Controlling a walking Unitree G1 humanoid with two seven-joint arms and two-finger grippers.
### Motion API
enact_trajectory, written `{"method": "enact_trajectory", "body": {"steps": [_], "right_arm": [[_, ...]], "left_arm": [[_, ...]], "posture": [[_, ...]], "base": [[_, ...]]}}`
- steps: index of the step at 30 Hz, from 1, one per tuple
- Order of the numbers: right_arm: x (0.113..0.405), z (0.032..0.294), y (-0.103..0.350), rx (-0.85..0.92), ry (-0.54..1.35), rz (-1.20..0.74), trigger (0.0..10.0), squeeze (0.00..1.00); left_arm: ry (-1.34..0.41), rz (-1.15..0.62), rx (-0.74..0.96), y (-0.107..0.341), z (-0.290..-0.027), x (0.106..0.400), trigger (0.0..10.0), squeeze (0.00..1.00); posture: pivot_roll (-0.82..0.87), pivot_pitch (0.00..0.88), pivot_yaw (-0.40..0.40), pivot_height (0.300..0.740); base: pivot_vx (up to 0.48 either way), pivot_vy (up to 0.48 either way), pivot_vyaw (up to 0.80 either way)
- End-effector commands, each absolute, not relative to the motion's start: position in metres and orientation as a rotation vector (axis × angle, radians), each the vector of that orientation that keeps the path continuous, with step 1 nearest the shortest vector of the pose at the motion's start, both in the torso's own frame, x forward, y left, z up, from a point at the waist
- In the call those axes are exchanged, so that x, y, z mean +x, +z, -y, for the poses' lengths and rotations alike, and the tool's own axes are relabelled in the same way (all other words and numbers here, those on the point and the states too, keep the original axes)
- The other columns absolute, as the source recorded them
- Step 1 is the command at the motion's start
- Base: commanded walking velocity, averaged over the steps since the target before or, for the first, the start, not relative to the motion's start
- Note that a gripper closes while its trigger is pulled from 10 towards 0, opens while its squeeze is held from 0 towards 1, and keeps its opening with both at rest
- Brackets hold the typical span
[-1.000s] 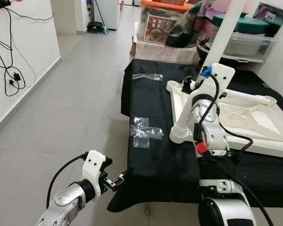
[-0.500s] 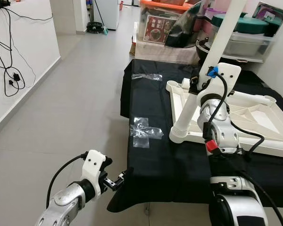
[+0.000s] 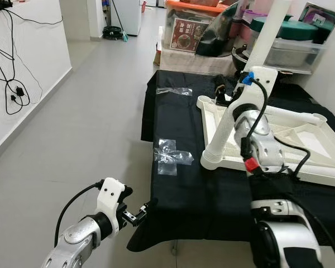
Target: Building children table
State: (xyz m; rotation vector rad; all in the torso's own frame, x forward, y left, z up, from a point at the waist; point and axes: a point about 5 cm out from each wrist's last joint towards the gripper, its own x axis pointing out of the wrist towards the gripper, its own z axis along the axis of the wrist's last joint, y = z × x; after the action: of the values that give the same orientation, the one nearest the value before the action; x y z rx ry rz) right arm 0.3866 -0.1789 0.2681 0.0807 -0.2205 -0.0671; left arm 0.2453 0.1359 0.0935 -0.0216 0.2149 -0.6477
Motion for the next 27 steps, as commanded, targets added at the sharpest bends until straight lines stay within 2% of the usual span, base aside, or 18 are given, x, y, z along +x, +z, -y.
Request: {"method": "enact_trajectory", "body": {"steps": [1,2,3,13,15,19,27], "right_arm": [[0.389,0.183,0.271,0.065,-0.057,0.213,10.0,0.91],[0.389,0.186,0.272,0.055,-0.051,0.213,10.0,0.91],[0.390,0.189,0.274,0.045,-0.034,0.212,10.0,0.00],[0.392,0.206,0.287,0.003,0.088,0.223,10.0,0.00],[0.388,0.207,0.294,0.023,0.203,0.240,10.0,0.00],[0.386,0.207,0.298,-0.006,0.287,0.244,10.0,0.00],[0.388,0.216,0.302,-0.059,0.325,0.229,10.0,0.00]], "left_arm": [[-0.654,-0.225,-0.014,0.091,-0.136,0.245,10.0,0.00],[-0.654,-0.225,-0.014,0.091,-0.136,0.245,10.0,0.00],[-0.654,-0.225,-0.013,0.091,-0.136,0.245,10.0,0.00],[-0.653,-0.227,-0.014,0.091,-0.137,0.245,10.0,0.00],[-0.653,-0.228,-0.013,0.091,-0.137,0.245,10.0,0.00],[-0.655,-0.229,-0.011,0.091,-0.138,0.245,10.0,0.00],[-0.658,-0.226,-0.008,0.092,-0.138,0.246,10.0,0.00]], "posture": [[0.00,0.000,-0.113,0.740],[0.00,0.000,-0.113,0.740],[0.00,0.000,-0.113,0.740],[0.01,0.000,-0.112,0.740],[0.01,0.000,-0.111,0.740],[0.01,0.000,-0.106,0.740],[0.01,0.000,-0.104,0.740]], "base": [[0.000,0.000,0.00],[0.000,0.000,0.00],[0.000,0.000,0.00],[0.000,0.000,0.00],[0.000,0.000,0.00],[0.000,0.000,0.00],[0.000,0.000,0.00]]}}
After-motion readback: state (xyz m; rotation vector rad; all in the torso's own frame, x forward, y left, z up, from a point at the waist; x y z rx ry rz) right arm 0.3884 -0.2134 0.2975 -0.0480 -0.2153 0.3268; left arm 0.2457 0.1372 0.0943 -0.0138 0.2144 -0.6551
